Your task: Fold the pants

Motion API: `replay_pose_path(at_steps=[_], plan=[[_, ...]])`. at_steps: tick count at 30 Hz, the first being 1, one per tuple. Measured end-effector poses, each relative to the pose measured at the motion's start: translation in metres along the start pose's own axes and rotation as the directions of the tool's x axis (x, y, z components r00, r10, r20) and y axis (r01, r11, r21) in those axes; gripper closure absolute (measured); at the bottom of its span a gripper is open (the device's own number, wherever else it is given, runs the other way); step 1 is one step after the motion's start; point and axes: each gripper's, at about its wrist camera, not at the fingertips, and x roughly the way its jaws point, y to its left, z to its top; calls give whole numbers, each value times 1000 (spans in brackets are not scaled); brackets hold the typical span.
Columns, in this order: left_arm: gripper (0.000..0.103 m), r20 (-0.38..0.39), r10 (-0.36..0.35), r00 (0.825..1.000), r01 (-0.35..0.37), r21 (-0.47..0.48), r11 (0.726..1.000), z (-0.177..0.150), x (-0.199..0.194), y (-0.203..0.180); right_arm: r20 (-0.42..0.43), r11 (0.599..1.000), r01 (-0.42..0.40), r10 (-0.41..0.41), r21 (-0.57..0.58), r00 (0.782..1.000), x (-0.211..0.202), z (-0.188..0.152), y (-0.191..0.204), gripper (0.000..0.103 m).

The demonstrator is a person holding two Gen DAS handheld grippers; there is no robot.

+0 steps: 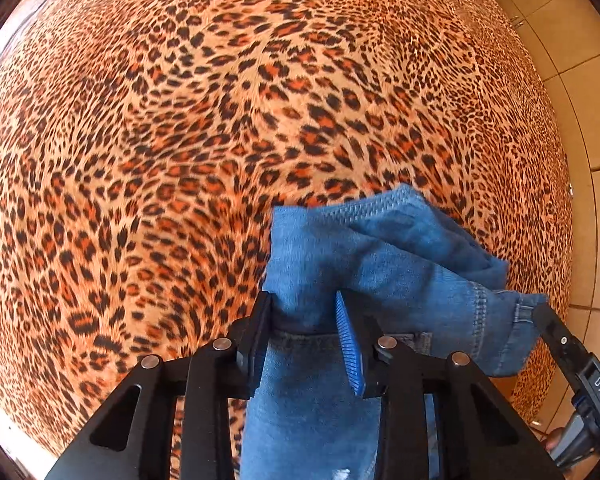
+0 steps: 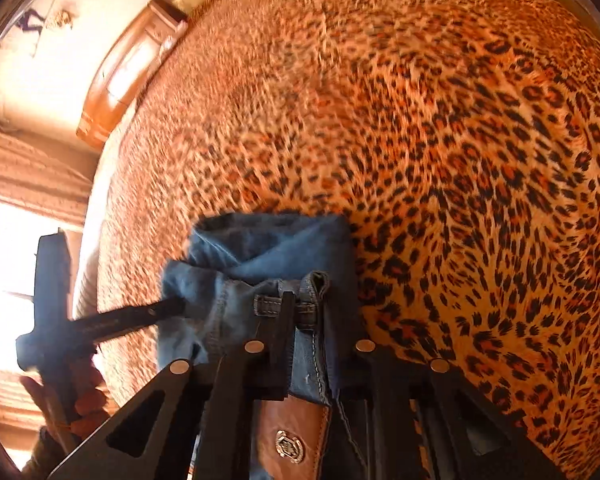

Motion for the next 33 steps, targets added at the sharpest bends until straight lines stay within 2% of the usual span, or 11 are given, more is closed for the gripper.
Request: replay_pose_path(at_steps=[5,9,11,12,14,16,18,20,23,26,33], plan=[[71,-14,39,999,-38,54,998,1,4,-6,-99,992,117,-113,36,989,39,1,-17,88],[64,8,15,1000,-16,150,989,-28,-32,10,-64,996,59,-55,72,996,-8,-21,-23,75],[55,-27,-42,999,45,138,989,-54,-40,27,-83,996,60,-55,67,995,-26,-42,-31,37],[54,-50,-73,996,78,113,991,-71,-41,35,-95,994,74,-66,80,993,-31,-59,-36,34],[53,-97,-132,986,140,83,987,-99,-37,42,-168,993,59,-41,102,985,-28,-84,-44,34],[56,-127,-107,986,120,98,988,-109,-28,44,-206,991,46,-20,125,978,-15,-99,-45,34],[64,-118,-42,992,60,154,986,-120,-25,36,-227,992,64,-37,111,973,-6,-106,-40,53],[64,-63,-24,998,36,201,979,-129,-38,31,-198,995,72,-57,70,979,-16,-107,-27,89],[64,-30,25,999,-17,259,966,-142,-39,30,-127,999,42,-38,34,991,-39,-117,-13,90],[58,-52,57,997,-42,251,967,-144,-16,33,-211,993,111,-100,38,972,-11,-133,-30,90],[56,-32,-67,997,72,237,969,-128,-62,51,-116,980,25,-2,196,993,-48,-121,-58,76]])
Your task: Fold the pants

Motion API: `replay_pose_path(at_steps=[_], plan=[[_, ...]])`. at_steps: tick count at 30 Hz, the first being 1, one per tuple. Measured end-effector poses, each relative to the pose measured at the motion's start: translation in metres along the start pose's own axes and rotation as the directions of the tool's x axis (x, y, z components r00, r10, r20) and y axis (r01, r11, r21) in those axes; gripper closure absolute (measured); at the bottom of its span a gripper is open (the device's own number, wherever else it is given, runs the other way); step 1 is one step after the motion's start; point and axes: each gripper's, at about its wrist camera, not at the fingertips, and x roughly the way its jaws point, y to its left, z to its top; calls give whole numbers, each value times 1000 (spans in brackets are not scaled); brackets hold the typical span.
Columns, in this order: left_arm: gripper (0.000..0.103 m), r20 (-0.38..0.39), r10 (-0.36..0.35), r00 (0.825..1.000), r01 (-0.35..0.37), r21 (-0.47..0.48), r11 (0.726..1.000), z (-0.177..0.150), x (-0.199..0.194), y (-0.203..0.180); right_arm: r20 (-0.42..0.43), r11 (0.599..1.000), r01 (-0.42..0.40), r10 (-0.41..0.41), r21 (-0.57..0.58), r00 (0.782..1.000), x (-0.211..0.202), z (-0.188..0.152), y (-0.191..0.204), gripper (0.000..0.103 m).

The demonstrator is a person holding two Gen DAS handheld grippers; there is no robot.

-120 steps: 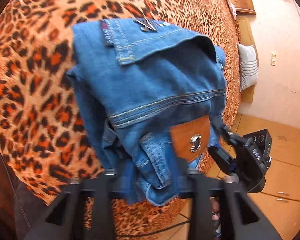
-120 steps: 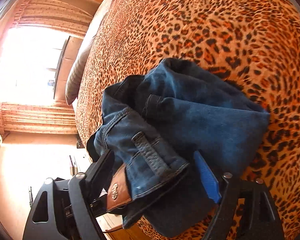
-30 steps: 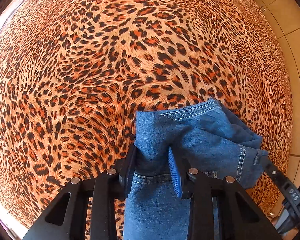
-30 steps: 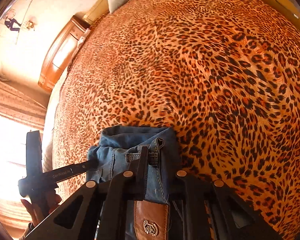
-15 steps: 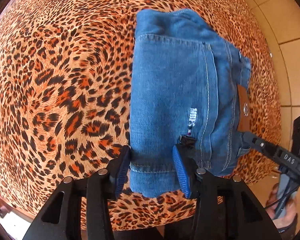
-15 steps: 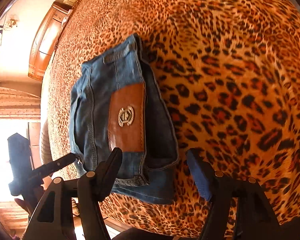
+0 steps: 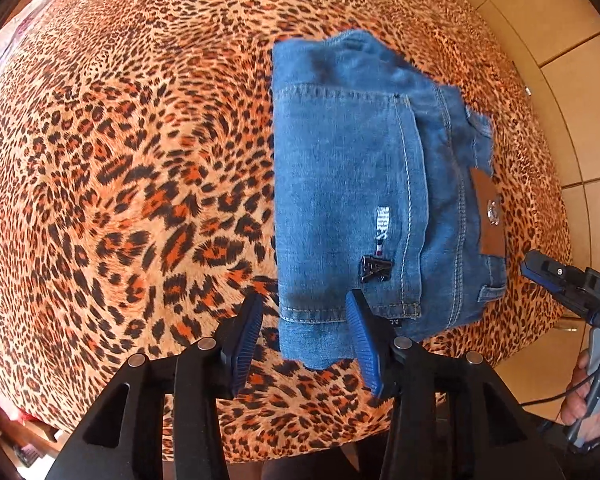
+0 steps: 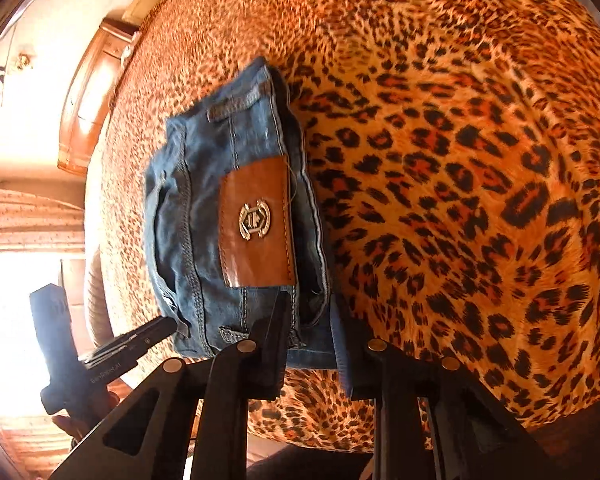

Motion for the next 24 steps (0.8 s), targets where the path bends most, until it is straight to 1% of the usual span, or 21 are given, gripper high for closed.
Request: replay_pose_path(at_steps=[1,2,3,5,7,9,11,13,14,15,16,17,18,19,20,21,22,24], plan=[[53,10,-25,1000,25,-17,1000,6,-4,5,22,1000,7,-7,15,1000,-7,4,-4,63],[47,20,-45,999,46,-40,998,10,-10,9,41,999,20,-21,32,999,-12,8,-8,55],[41,29,-64,998,66,-69,995,20,-12,14,57,998,23,-26,52,998,-14,13,-12,54],[38,37,-91,995,95,-106,990,40,-12,20,62,996,5,-11,94,998,-12,26,-17,54],[38,28,-98,995,101,-137,985,61,-9,23,66,994,-21,14,111,998,-7,45,-16,54],[37,25,-113,993,115,-181,977,79,-4,20,73,994,-35,28,100,997,0,66,-9,53],[37,23,-123,992,125,-243,962,95,6,26,74,995,-35,28,91,997,12,87,-3,47],[37,16,-135,991,134,-294,946,111,20,30,71,997,-37,32,72,997,26,100,1,47],[37,9,-138,990,134,-316,939,115,25,30,69,998,-19,16,54,998,33,108,5,47],[38,-4,-140,990,131,-327,936,118,31,27,65,999,-3,0,38,998,39,111,8,47],[40,-23,-128,991,114,-331,937,121,39,22,54,1000,7,-8,21,998,48,118,12,47],[44,-32,-97,995,82,-326,942,122,50,21,32,1000,8,-8,6,999,56,124,14,48],[51,-25,-55,998,44,-308,950,124,52,16,12,1000,7,-7,-15,1000,61,126,17,52],[55,-4,-19,1000,17,-290,957,124,50,12,7,998,9,-8,-63,1000,61,128,25,77],[61,15,9,1000,-5,-279,960,124,48,9,31,994,32,-29,-101,999,57,129,30,86],[67,20,55,998,-48,-265,963,124,50,8,62,992,29,-22,-126,998,51,129,32,88],[66,15,92,996,-86,-244,966,125,55,6,68,991,28,-20,-130,998,49,130,29,89],[66,8,133,991,-128,-229,965,126,60,0,28,991,58,-54,-124,998,61,134,14,87]])
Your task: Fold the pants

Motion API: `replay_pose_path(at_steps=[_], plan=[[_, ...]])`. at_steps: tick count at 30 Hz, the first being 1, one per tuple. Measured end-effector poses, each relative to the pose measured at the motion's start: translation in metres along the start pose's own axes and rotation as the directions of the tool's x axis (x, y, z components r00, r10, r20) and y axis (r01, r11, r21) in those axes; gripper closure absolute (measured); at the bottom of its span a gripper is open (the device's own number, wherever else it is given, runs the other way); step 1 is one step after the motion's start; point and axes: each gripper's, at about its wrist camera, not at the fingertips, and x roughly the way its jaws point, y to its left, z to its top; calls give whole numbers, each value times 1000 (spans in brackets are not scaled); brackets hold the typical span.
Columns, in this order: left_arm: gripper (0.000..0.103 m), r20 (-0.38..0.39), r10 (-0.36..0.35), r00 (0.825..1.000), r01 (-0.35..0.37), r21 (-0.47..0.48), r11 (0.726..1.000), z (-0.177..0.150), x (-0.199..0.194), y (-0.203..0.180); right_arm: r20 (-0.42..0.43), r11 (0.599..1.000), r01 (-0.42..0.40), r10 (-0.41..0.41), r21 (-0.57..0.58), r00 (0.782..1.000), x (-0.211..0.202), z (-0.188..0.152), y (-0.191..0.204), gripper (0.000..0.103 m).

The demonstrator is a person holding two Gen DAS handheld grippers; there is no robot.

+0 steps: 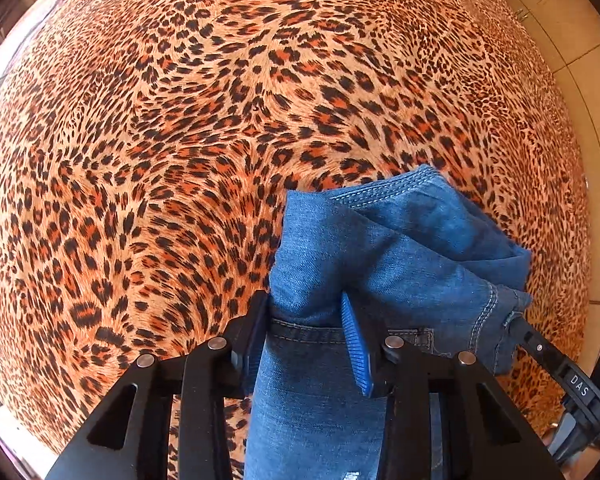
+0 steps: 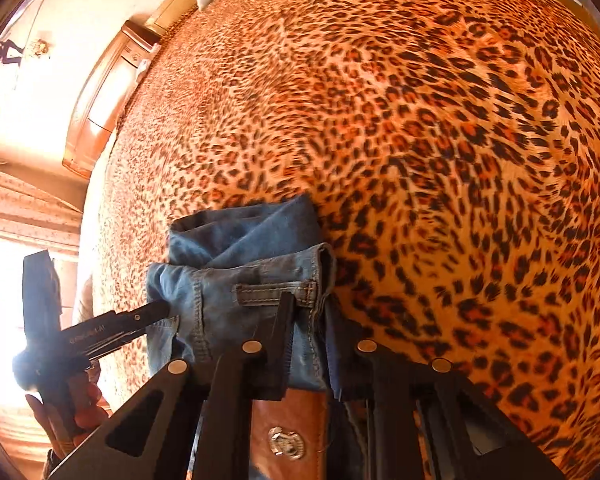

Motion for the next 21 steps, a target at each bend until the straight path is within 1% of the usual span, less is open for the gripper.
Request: replay_pose_path(at_steps=[1,3,4,5,6,7,9,10,11,13,14,15,16,17,18,19,20,21], plan=[[66,3,22,1000,-22,-5,1000,-1,-2,-3,-27,1000,-8,8,2,1000,9,2,-6,86],[66,6,42,999,-42,-9,999,-1,-3,-13,-27,1000,-21,20,-16,999,6,1,-7,86],[66,3,36,999,-36,-5,999,-4,-7,-15,-39,999,-29,28,-31,999,4,2,-7,80],[66,-1,21,1000,-21,2,1000,-6,-14,-13,-48,998,-37,35,-42,998,2,3,-8,79],[65,-3,-6,1000,6,13,1000,-11,-20,-10,-52,997,-60,57,-54,997,-5,-1,-11,79],[64,-11,-33,999,33,28,999,-16,-24,-6,-66,995,-86,82,-55,994,-13,-5,-18,77],[59,-35,-67,997,69,59,996,-28,-39,10,-85,993,-114,112,-22,990,-24,-17,-32,69],[57,-37,-79,996,82,64,995,-35,-41,14,-94,991,-134,133,0,987,-27,-26,-42,64],[54,-40,-89,995,92,65,994,-42,-42,18,-104,989,-143,144,24,984,-29,-34,-51,61],[51,-54,-140,989,143,63,988,-56,-49,31,-119,983,-167,174,71,977,-27,-50,-62,61],[48,-70,-170,983,174,56,983,-64,-48,35,-123,982,-170,180,82,976,-25,-58,-65,60],[43,-93,-203,975,207,43,977,-69,-45,40,-121,982,-161,172,98,977,-23,-66,-68,60],[42,-113,-227,967,232,35,972,-75,-41,43,-115,977,-164,180,133,977,-20,-75,-71,59],[41,-136,-248,959,254,28,967,-78,-35,46,-107,967,-192,212,169,971,-18,-82,-72,56],[41,-158,-264,952,271,26,962,-82,-29,48,-96,954,-224,246,197,964,-14,-87,-71,55],[42,-172,-265,949,274,27,961,-85,-24,49,-93,946,-249,273,207,958,-10,-93,-67,55],[43,-179,-264,948,273,27,962,-86,-21,49,-99,944,-257,282,206,954,-11,-103,-65,55],[47,-174,-260,950,270,36,962,-84,-17,48,-98,953,-239,260,185,961,-11,-110,-56,55]])
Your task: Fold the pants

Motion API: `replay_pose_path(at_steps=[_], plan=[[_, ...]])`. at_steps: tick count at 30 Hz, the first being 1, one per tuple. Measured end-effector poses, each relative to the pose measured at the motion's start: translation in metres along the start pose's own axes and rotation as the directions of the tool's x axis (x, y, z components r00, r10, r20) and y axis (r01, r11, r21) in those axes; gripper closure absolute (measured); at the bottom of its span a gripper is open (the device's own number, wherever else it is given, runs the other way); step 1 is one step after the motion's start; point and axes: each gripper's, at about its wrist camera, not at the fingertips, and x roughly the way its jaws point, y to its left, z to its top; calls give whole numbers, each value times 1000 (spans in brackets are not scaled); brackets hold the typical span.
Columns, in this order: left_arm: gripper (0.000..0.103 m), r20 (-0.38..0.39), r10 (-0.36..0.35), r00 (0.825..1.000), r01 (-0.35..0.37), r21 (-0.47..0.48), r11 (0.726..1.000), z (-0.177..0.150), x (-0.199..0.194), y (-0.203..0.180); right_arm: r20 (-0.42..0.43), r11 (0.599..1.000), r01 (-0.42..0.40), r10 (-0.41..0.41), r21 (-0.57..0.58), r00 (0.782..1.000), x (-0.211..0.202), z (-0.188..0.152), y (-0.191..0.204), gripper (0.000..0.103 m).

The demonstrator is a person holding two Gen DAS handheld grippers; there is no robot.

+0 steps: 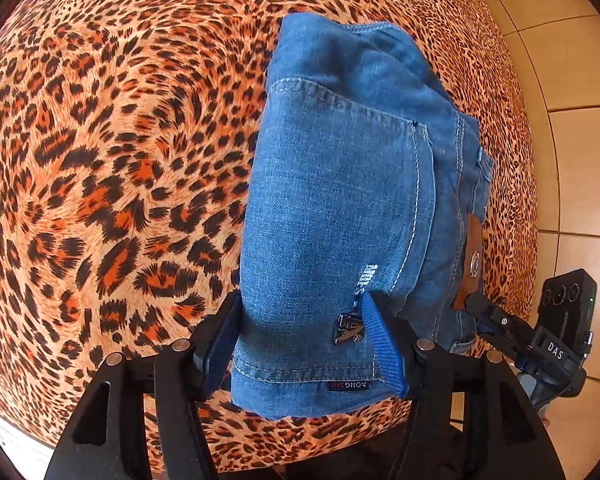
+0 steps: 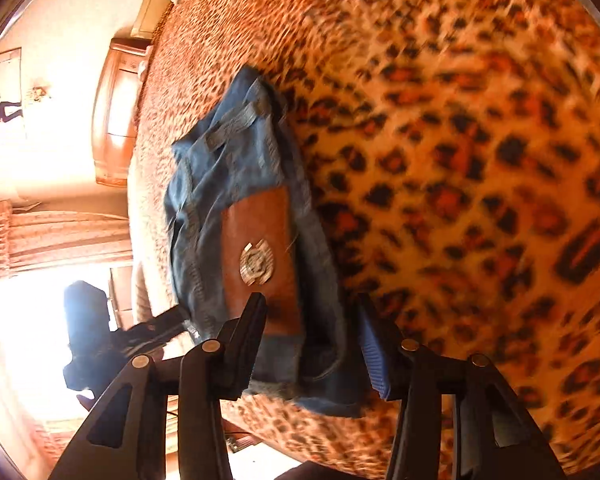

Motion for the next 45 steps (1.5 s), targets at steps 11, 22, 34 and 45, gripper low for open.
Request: replay_pose_path(at_steps=[11,22,34,45], plan=[[78,165,202,965,-235,211,949,-20,-3,-35,89,972,225,-219,-62,972,-9,-29,23,67],[77,153,183,971,-211,198,957,-32,-22,-33,77,960,277,-273,-41,959,-7,-23,59,65],[57,117,54,992,-55,2,998,49,-31,-8,165,977,213,-209,-8,964,-19,49,71,61],[79,191,46,981,-32,-77,996,68,-26,-10,235,953,241,-195,-184,952,0,99,128,89]])
